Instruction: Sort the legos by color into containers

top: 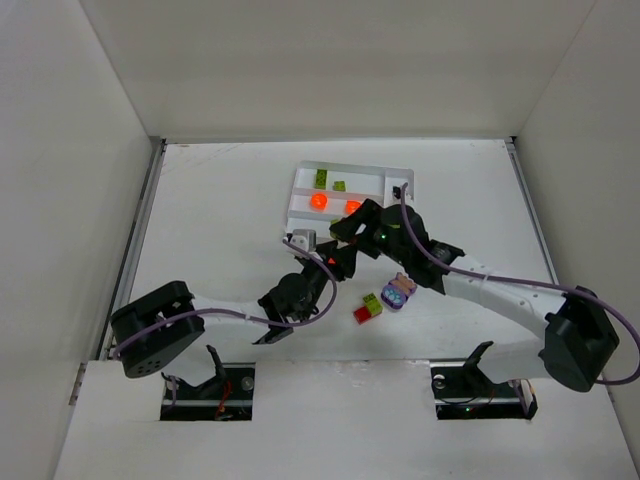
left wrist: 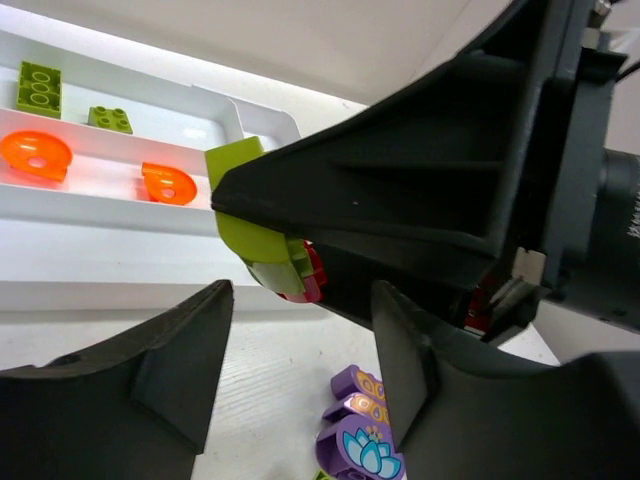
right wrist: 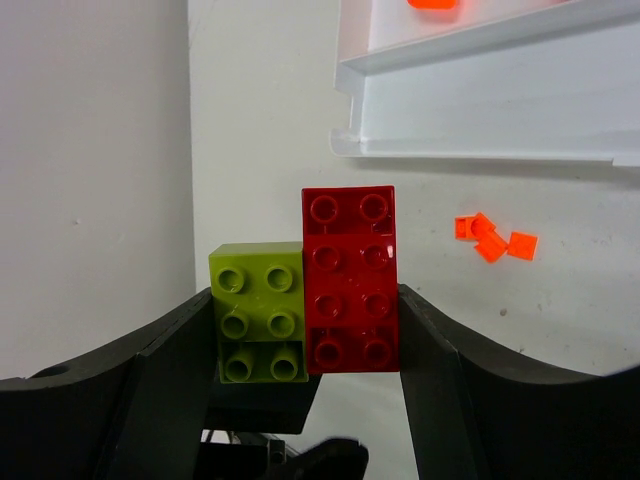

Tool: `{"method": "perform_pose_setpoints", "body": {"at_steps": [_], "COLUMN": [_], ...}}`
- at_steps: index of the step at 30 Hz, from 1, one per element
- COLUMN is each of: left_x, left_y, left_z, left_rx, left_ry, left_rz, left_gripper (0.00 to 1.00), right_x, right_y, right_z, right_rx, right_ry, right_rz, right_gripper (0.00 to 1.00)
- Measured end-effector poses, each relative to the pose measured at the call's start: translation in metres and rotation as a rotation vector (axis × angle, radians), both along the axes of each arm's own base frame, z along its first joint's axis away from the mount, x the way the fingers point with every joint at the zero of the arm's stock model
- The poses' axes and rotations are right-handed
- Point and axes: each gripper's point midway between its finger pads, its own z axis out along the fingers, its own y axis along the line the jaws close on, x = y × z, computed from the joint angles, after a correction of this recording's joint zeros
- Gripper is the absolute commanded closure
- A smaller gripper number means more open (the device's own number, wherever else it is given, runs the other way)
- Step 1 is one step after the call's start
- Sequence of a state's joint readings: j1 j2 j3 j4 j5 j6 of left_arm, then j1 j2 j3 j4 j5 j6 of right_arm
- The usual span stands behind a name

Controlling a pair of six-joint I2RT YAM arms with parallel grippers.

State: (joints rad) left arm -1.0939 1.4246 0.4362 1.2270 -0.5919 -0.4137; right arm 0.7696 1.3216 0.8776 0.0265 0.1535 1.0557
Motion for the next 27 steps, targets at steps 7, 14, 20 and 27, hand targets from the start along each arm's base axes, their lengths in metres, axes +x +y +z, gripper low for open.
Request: {"method": "perform_pose_setpoints", "body": {"at_steps": [7, 14, 20, 27], "left_x": [0.005, 0.002, -0.001, -0.006], "left_y": [0.001, -0.002, -0.003, 0.000], "left_z": [0.000, -0.004, -0.002, -0.005], "left_rx": [-0.003, 0.003, -0.005, -0.004], "left_ry": [-0.011, -0.007, -0.011, -0.010], "left_rz": [0.032, 0.033, 0.026, 0.011], "left_gripper": [0.71, 0.82, 0.83, 0.84], "right_x": [-0.004, -0.006, -0.008, -0.010], "right_y": [-0.001, -0.004, -0.006, -0.005], "right_z": [0.004, 0.001, 0.003, 0.001], "right_rx": [0.023, 0.032, 0.045, 0.056], "right_ry": [-0.005, -0.002, -0.011, -0.005], "right_rz": [-0.002, -0.009, -0.012, -0.007], "right_gripper": [0.48, 0.45, 0.43, 0.42]}}
